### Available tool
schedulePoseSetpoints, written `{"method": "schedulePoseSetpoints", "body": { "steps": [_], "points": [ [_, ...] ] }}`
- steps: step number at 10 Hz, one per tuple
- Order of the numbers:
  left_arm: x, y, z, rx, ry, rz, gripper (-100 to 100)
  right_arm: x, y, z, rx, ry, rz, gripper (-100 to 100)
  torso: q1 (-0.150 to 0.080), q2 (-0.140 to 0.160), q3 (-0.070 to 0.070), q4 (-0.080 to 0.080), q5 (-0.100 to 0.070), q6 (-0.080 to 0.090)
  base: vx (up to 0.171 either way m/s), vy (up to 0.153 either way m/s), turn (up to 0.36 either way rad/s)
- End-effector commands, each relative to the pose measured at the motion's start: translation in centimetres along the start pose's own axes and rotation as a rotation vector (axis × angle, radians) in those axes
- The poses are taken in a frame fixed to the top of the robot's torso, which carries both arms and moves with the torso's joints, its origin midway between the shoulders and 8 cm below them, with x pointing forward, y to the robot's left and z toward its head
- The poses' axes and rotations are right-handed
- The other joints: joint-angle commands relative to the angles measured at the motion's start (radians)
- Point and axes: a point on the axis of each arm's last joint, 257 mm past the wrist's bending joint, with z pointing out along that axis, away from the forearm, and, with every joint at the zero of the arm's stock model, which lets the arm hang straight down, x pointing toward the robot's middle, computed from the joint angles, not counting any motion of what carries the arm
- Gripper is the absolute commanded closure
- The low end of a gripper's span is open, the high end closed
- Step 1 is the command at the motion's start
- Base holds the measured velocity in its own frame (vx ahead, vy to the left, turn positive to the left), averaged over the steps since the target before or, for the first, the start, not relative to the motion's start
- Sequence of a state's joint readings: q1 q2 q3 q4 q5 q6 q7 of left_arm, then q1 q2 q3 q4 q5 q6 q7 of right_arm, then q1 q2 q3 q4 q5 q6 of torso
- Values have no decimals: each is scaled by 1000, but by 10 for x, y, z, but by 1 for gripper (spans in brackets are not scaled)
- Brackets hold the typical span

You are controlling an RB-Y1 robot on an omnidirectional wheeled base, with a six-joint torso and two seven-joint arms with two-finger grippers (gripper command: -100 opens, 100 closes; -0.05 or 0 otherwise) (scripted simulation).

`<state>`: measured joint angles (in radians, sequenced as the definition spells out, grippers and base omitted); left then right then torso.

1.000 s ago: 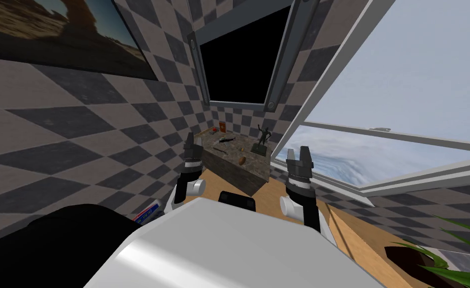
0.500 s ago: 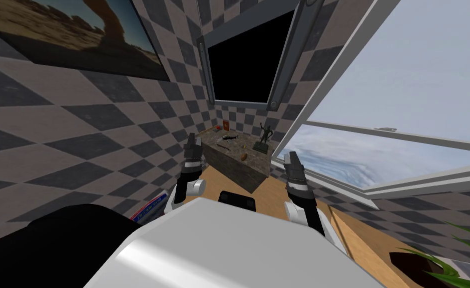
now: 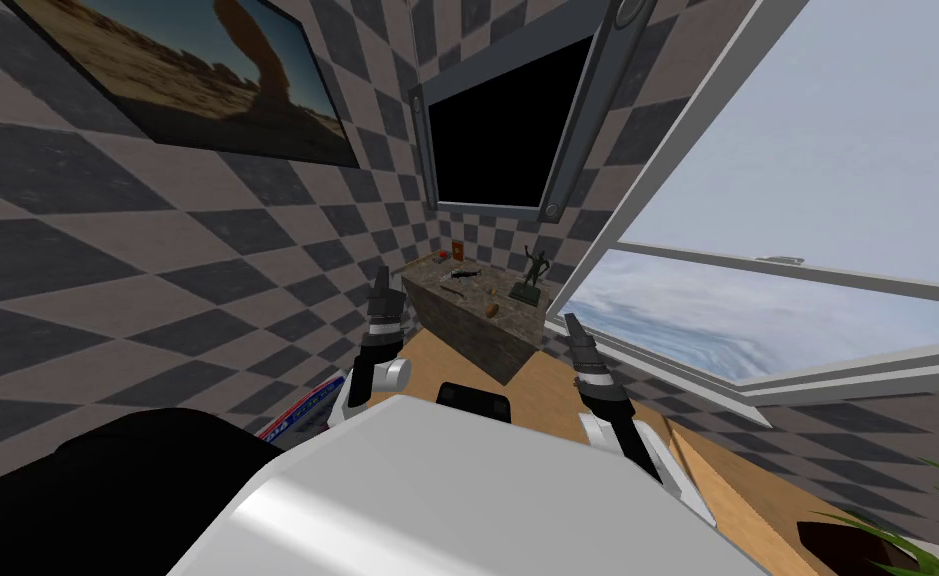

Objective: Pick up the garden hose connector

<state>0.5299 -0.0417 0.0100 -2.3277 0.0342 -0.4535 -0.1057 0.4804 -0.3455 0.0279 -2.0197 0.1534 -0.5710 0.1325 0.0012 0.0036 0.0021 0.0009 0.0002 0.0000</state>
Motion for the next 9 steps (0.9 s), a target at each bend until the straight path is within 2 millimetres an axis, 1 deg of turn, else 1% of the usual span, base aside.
{"method": "schedulePoseSetpoints", "body": {
  "steps": [1,3,4,5,6,7,8,9],
  "points": [
    [0,0,0,0,0,0,0,4,-6,-2,10,32,-27,-100,0,0,0,0,0,0,-38,27,35],
    [0,0,0,0,0,0,0,19,-39,-20,65,133,-110,-100,0,-1,-1,0,0,0,-49,46,114],
    [0,0,0,0,0,0,0,19,-39,-21,60,156,-125,-100,1,0,0,0,0,0,-45,45,35],
    [0,0,0,0,0,0,0,26,-57,-33,90,207,-167,-100,1,-1,0,0,0,0,-34,49,74],
    [0,0,0,0,0,0,0,26,-58,-34,86,224,-179,-100,1,-1,-1,0,0,0,-21,39,35],
    [0,0,0,0,0,0,0,32,-76,-47,116,281,-225,-100,0,-2,-1,0,0,0,-17,53,78],
    [0,0,0,0,0,0,0,31,-77,-48,113,295,-235,-100,1,-3,-1,-1,0,0,-7,47,42],
    [0,0,0,0,0,0,0,36,-96,-63,143,350,-279,-100,1,-3,-2,-1,0,0,-10,64,83]
  ]
}}
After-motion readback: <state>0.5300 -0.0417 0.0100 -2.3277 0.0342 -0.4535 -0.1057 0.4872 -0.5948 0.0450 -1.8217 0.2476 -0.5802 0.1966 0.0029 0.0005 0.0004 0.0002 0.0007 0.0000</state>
